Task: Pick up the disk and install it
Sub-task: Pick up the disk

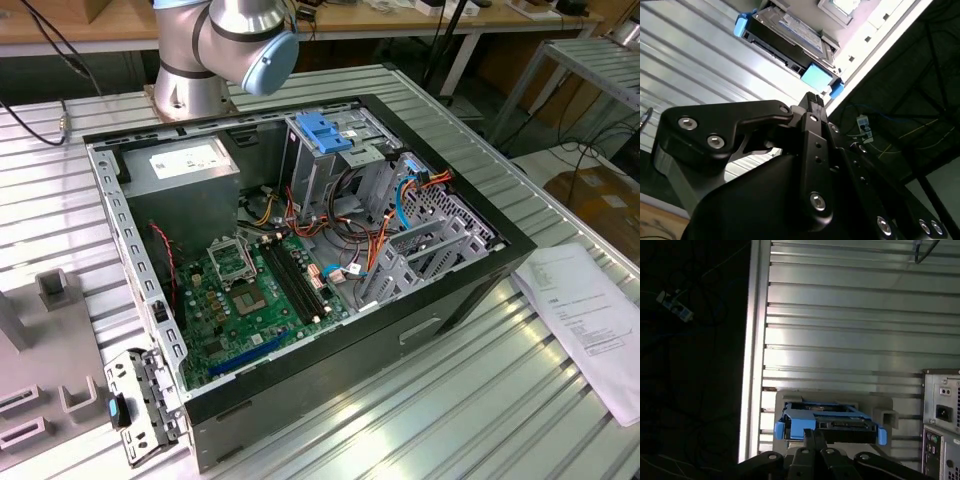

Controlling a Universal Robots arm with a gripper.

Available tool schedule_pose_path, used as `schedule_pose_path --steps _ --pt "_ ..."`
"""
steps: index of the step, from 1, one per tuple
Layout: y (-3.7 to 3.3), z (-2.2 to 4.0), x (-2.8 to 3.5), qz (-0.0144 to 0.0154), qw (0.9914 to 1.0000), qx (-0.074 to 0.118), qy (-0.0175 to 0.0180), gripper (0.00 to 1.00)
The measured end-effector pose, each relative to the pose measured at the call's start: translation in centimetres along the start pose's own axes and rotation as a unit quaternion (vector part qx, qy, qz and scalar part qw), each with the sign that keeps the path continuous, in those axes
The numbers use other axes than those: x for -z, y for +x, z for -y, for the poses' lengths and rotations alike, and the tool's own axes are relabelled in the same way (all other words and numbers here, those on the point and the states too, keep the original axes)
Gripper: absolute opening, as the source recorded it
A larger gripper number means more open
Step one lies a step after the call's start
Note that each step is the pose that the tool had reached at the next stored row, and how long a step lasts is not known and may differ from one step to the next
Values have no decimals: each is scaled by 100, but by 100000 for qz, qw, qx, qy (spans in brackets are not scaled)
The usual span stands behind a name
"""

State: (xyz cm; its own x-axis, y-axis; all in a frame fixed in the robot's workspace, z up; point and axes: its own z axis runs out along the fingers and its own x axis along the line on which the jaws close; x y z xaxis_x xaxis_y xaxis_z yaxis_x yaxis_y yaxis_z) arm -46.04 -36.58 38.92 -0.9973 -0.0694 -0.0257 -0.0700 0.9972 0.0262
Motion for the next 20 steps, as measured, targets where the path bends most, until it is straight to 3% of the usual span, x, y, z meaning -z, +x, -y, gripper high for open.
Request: schedule_pose_path --steps 1,3,5,7,8,12,13,14,15,16,19,20 --pt "0 0 -1 -50 99980 2011 -54 11" --pt "0 0 -1 -109 99907 4304 -113 11" --pt "0 0 -2 -182 99753 7018 -181 11" --pt "0 0 -3 -261 99503 9948 -257 11" --pt "0 0 -4 -309 99288 11900 -308 11" --pt "0 0 -10 -492 98201 18868 -485 11" --pt "0 1 -12 -539 97857 20576 -528 11" --pt "0 1 -16 -595 97380 22726 -585 11" --pt "0 1 -21 -661 96819 25005 -641 11" --pt "0 1 -25 -697 96464 26341 -671 11" --pt "1 1 -37 -859 95272 30364 -714 11" --pt "1 2 -38 -969 95088 30932 -689 11"
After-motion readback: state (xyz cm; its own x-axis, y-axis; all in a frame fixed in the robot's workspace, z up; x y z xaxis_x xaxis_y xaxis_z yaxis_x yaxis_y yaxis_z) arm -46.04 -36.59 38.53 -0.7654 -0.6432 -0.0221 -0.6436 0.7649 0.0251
